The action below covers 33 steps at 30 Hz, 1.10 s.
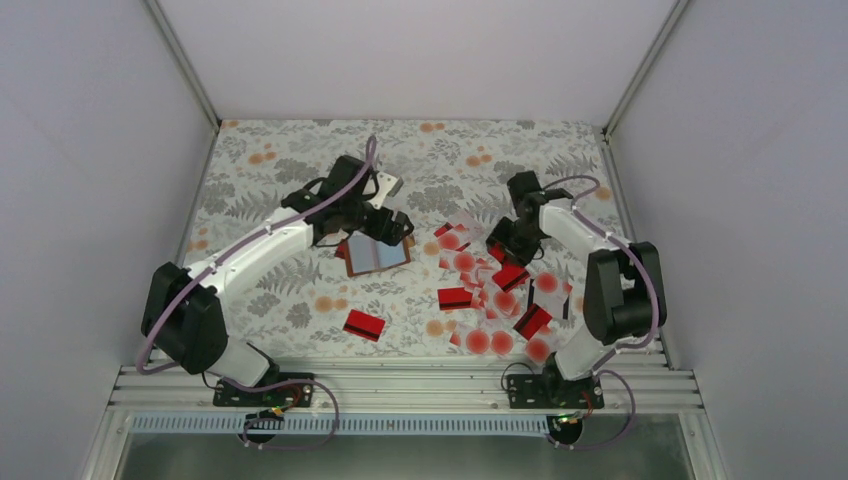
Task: Put the credit cards into the card holder
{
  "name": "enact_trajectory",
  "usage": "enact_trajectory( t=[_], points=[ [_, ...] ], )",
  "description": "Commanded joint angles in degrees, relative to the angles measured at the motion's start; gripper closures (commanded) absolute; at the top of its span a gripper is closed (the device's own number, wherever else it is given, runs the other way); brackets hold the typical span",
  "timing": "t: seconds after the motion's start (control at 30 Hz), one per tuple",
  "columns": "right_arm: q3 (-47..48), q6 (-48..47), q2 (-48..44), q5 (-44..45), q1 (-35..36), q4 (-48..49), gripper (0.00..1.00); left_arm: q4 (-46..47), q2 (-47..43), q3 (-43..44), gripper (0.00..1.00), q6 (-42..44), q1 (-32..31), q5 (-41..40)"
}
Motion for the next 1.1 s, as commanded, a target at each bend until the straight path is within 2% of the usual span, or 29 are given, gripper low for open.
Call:
enact_trajectory(
  t=[0.0,0.33,0.5,0.7,0.9,1.07],
  points=[
    [2.31,-7.98,-3.97,-2.82,2.72,5.03,0.43,-0.52,0.70,4.38,0.06,-3.53,1.96,5.90],
    [6.45,-18.55,-8.30,-10.09,10.13,13.02,0.45,3.40,4.69,9.72,0.09,-12.81,8.00,24.70],
    [10.13,-22.98,-8.81,-12.57,13.39,13.75,0.45,4.82,6.76,12.28,0.11,-15.03,8.23,29.64],
    [13.18,-26.10,-9.32,-17.20,16.96,15.21,0.45,5.04,7.80,13.73,0.15,-16.41,8.20,32.49],
    [16.11,-27.83,-8.30,-18.15,20.08,14.56,0.45,4.80,7.58,14.62,0.21,-17.77,8.17,31.71],
    [17.57,-28.04,-7.38,-17.84,21.71,14.15,0.46,4.30,7.08,14.56,0.31,-18.72,7.90,29.09]
  ],
)
